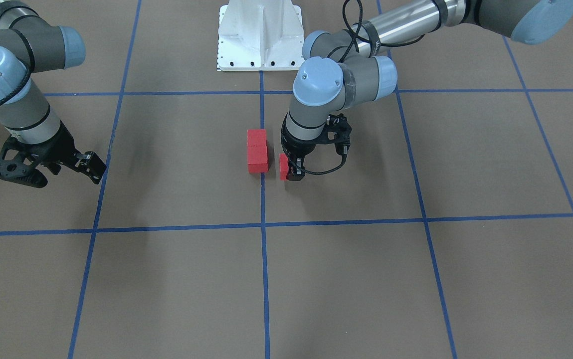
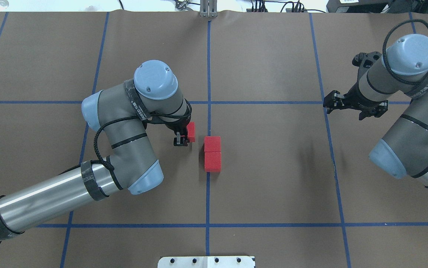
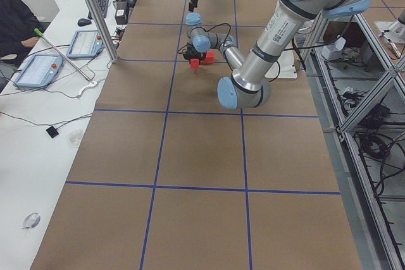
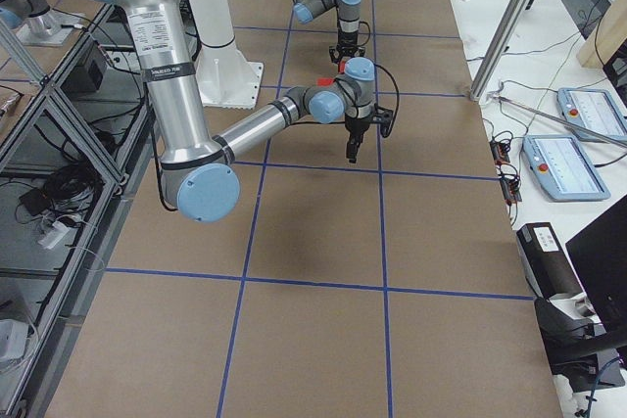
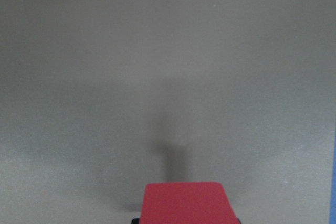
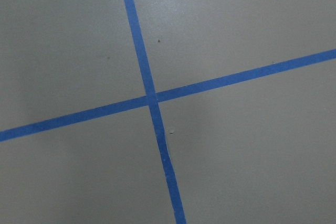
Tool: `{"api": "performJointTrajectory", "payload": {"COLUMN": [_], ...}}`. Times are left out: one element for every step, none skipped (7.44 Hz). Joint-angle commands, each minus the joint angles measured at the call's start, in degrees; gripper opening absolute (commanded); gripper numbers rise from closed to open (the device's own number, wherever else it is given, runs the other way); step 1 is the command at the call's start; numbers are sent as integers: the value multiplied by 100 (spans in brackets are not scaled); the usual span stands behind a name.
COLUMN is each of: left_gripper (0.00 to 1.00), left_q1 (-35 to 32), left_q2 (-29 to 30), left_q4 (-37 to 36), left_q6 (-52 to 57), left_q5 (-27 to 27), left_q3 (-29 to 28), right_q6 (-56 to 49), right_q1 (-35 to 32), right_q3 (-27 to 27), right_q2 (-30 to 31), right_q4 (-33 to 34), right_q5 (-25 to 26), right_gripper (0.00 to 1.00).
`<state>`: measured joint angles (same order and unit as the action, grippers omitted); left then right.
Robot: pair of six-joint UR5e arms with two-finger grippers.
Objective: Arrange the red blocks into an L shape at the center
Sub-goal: 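Carry the red cube with the left gripper toward the center pair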
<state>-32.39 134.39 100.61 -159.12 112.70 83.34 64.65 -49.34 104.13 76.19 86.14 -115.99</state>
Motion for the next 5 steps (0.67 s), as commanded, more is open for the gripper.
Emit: {"api": "performJointTrajectory", "payload": {"left_gripper": [0,0,0,0,0], "left_q1": [110,137,276,295,295], "left_q2": [8,8,0,-1,-1], "left_q4": [-7,-7,-7,-7,-15], "left_q6": [-363,-470,-601,-611,-620], "left_q5": [-73,-99,-239,-249,-249], "left_q3": [42,68,69,69,60], "right_q6": [22,22,13,13,13], "right_q1": [3,3,3,-5,-5], "right_q3": [2,-7,-7,-7,-7], "right_q2": [19,19,45,63,63], "right_q4": [-1,-1,-1,-1,-1], "right_q5": [-3,-3,-3,-3,-11], "right_gripper": [100,100,100,100,100]}}
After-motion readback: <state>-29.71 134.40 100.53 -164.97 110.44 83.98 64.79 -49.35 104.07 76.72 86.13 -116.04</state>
